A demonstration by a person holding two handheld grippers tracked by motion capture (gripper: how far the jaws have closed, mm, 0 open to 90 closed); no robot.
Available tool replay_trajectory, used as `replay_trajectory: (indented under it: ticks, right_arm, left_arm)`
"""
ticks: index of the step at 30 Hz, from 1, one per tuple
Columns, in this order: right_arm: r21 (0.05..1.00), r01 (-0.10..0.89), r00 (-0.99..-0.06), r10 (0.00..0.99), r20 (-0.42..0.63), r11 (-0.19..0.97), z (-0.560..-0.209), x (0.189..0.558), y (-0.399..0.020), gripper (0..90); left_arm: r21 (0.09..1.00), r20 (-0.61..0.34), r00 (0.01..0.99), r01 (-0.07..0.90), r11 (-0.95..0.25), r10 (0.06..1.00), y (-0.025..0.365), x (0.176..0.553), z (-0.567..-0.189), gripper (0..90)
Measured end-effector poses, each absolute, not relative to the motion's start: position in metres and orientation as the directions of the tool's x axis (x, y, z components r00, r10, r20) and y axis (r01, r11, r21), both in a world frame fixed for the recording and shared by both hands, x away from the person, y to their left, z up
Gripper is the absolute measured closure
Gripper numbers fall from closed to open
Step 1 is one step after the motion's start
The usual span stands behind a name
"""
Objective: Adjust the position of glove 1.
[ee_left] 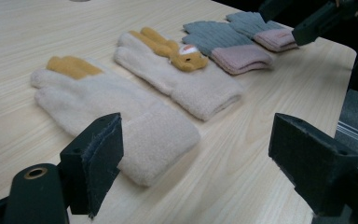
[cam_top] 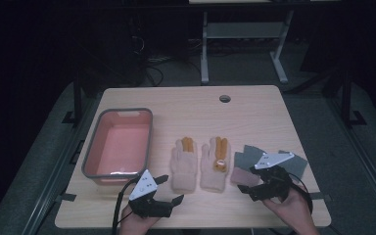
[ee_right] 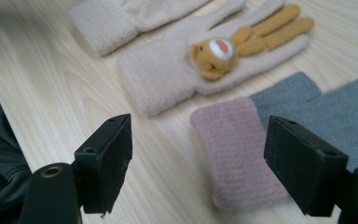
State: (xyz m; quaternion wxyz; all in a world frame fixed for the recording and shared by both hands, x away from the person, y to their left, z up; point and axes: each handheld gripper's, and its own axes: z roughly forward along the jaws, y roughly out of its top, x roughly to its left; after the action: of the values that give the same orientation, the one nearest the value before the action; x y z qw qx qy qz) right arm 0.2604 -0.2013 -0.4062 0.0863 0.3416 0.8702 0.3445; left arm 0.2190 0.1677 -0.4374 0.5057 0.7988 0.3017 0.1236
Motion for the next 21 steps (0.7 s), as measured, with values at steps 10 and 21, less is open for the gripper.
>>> replay_trajectory:
  ticks: [10, 21]
  right_arm:
    - [0.595, 0.513, -0.802, 0.593, 0.075, 0.618, -0.379, 0.29, -0.174, 23.8]
    - [0.552, 0.502, -0.821, 0.568, 0.062, 0.666, -0.385, 0.325, -0.137, 24.8]
  left_arm:
    - [0.891, -0.116, 0.777, 0.357, -0.281, 0.618, 0.173, 0.221, -0.434, 17.7]
    - [0.897, -0.105, 0.775, 0.345, -0.278, 0.624, 0.176, 0.221, -0.433, 17.7]
